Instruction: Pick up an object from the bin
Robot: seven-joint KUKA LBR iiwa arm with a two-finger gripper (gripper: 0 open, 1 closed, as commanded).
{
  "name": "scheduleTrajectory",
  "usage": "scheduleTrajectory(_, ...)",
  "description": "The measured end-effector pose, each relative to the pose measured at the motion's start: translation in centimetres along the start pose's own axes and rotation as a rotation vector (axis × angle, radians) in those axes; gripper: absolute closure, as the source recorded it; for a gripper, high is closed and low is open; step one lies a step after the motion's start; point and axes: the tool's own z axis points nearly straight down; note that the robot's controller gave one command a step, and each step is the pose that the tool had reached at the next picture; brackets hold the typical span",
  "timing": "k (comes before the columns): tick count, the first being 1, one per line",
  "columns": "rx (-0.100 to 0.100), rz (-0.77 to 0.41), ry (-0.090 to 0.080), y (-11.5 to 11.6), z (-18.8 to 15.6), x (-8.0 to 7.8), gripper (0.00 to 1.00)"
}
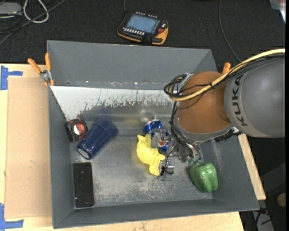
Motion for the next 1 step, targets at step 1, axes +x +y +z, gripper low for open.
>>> scheduleTrajectory(1, 0.0, 0.002, -0.008, -0.03, -0.43, -0.18, 0.0)
